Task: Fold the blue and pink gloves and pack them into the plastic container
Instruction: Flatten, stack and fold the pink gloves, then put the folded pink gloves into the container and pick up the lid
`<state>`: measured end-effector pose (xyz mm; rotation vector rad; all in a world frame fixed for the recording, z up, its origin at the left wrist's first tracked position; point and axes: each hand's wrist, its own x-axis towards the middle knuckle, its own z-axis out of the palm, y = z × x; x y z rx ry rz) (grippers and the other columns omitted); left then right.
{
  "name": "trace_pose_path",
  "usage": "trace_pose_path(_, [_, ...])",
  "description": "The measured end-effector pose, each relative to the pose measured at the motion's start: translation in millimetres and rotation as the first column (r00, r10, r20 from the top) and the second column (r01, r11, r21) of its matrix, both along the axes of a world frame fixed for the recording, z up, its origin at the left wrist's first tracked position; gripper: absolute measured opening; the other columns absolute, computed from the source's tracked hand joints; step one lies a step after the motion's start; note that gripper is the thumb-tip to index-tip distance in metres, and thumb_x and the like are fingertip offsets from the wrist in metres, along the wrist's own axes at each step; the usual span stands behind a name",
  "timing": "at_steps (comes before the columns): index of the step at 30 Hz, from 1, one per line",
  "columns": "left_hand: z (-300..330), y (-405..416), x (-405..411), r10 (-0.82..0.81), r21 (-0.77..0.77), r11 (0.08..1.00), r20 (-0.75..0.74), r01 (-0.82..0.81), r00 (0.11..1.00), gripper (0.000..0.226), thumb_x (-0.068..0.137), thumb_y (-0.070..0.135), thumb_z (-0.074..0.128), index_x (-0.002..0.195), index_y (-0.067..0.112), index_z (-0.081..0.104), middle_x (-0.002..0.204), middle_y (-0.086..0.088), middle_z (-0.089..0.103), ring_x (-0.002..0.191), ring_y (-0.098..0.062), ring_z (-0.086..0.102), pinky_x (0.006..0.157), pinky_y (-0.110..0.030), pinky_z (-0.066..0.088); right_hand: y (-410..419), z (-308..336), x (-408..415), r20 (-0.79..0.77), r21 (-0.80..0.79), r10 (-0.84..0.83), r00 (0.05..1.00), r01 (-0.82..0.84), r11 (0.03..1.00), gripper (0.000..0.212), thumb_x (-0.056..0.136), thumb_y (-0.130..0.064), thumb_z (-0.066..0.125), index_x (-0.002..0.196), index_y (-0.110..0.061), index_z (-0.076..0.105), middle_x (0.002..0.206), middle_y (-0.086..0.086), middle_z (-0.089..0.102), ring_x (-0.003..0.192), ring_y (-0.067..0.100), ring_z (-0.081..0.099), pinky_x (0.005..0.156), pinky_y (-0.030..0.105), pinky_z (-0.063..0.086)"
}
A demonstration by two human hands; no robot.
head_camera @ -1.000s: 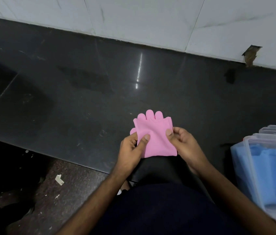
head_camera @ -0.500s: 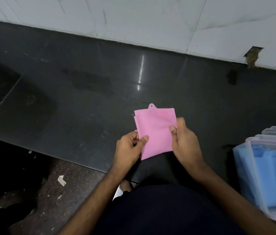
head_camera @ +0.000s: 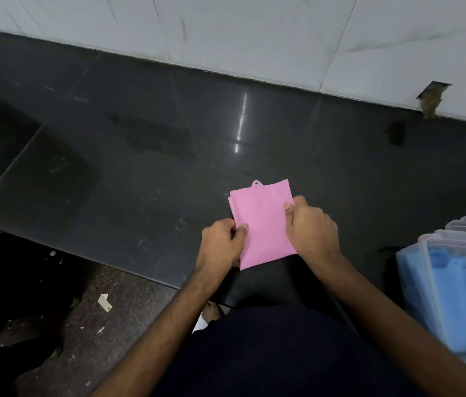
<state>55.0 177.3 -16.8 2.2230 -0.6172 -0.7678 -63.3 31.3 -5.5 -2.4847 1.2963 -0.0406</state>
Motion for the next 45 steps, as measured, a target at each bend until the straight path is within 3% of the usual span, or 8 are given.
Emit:
trace_pose_path(5, [-1.5, -0.6, 2.8, 0.007, 0.011, 1.000, -0.062, -0.006, 0.998, 0.039, 0.099, 0.030, 0.061, 0.072, 0.002, 0.058, 0.064, -0.010, 0.070, 0.040, -0.018, 0.068, 0.038, -0.030, 0.055, 2.3, 5.3, -9.4, 0.001, 0.073, -0.054, 0.999, 0.054, 0.996, 0.058, 0.100, -0.057, 0.041, 0.126, -0.006, 0.053, 0.120, 0.012, 0.053, 0.102, 0.028, 0.059, 0.078, 0.040, 0.050])
trace_pose_path(13, [-1.9, 0.1, 10.1, 0.062, -0.004, 0.998, -0.289, -0.066, 0.955, 0.040, 0.098, 0.028, 0.065, 0.080, -0.007, 0.060, 0.057, -0.007, 0.072, 0.049, -0.028, 0.074, 0.048, -0.046, 0.063, -1.5, 7.3, 3.1, 0.157, 0.634, -0.345, 0.925, 0.173, 0.754, 0.052, 0.090, -0.054, 0.066, 0.101, -0.003, 0.064, 0.103, 0.012, 0.071, 0.097, 0.032, 0.069, 0.088, 0.054, 0.057])
trace_pose_path(19, [-1.9, 6.3, 20.5, 0.061, -0.048, 0.994, -0.477, -0.096, 0.877, 0.035, 0.102, 0.027, 0.063, 0.091, -0.006, 0.067, 0.071, -0.014, 0.078, 0.059, -0.028, 0.077, 0.046, -0.031, 0.060, 2.5, 17.9, 14.6, 0.206, 0.628, -0.316, 0.926, 0.123, 0.768, 0.042, 0.089, -0.050, 0.070, 0.113, -0.018, 0.058, 0.109, 0.001, 0.067, 0.097, 0.020, 0.067, 0.085, 0.045, 0.060])
trace_pose_path(29, [10.6, -6.1, 30.2, 0.044, -0.125, 0.990, -0.123, -0.059, 0.991, 0.052, 0.083, 0.065, 0.070, 0.104, 0.019, 0.059, 0.095, -0.003, 0.071, 0.080, -0.018, 0.072, 0.066, -0.040, 0.063, -1.1, 63.9, 14.3, 0.414, 0.484, -0.262, 0.872, 0.033, 0.875, 0.033, 0.089, -0.043, 0.071, 0.113, -0.029, 0.053, 0.106, -0.012, 0.063, 0.094, 0.011, 0.066, 0.077, 0.037, 0.060])
trace_pose_path(31, [18.0, -17.6, 28.8, -0.033, -0.220, 0.973, -0.436, -0.071, 0.899, 0.077, 0.077, 0.079, 0.066, 0.123, 0.018, 0.057, 0.115, -0.003, 0.072, 0.098, -0.018, 0.075, 0.077, -0.040, 0.064, -6.7, 79.3, 4.4, 0.473, 0.476, -0.259, 0.842, 0.003, 0.880, 0.031, 0.089, -0.044, 0.070, 0.112, -0.032, 0.053, 0.105, -0.015, 0.064, 0.092, 0.010, 0.067, 0.074, 0.033, 0.060])
trace_pose_path(33, [29.3, -29.8, 21.7, -0.248, -0.360, 0.930, -0.755, -0.069, 0.607, 0.076, 0.084, 0.078, 0.061, 0.133, 0.021, 0.063, 0.132, -0.006, 0.071, 0.117, -0.024, 0.071, 0.094, -0.046, 0.060, -12.5, 93.2, -10.7, 0.512, 0.510, -0.273, 0.815, -0.032, 0.860, 0.029, 0.089, -0.046, 0.070, 0.110, -0.037, 0.054, 0.104, -0.016, 0.066, 0.090, 0.009, 0.070, 0.071, 0.029, 0.061])
trace_pose_path(37, [50.7, -57.6, -2.1, -0.323, -0.397, 0.887, -0.899, -0.235, 0.297, 0.051, 0.095, 0.054, 0.067, 0.132, 0.019, 0.069, 0.139, -0.017, 0.066, 0.128, -0.037, 0.063, 0.103, -0.055, 0.053, -22.5, 106.6, -46.8, 0.518, 0.602, -0.369, 0.772, -0.022, 0.798, 0.026, 0.089, -0.045, 0.071, 0.108, -0.040, 0.055, 0.105, -0.016, 0.070, 0.093, 0.006, 0.072, 0.074, 0.031, 0.063])
trace_pose_path(45, [89.9, -117.9, -67.6, -0.418, -0.497, 0.868, -0.734, -0.003, 0.536, 0.038, 0.097, 0.028, 0.069, 0.126, 0.004, 0.067, 0.126, -0.022, 0.071, 0.115, -0.039, 0.070, 0.096, -0.057, 0.057, -33.2, 112.5, -147.5, 0.481, 0.829, -0.714, 0.509, 0.001, 0.560, 0.043, 0.090, -0.046, 0.067, 0.121, -0.016, 0.066, 0.112, 0.004, 0.077, 0.102, 0.024, 0.075, 0.080, 0.037, 0.063])
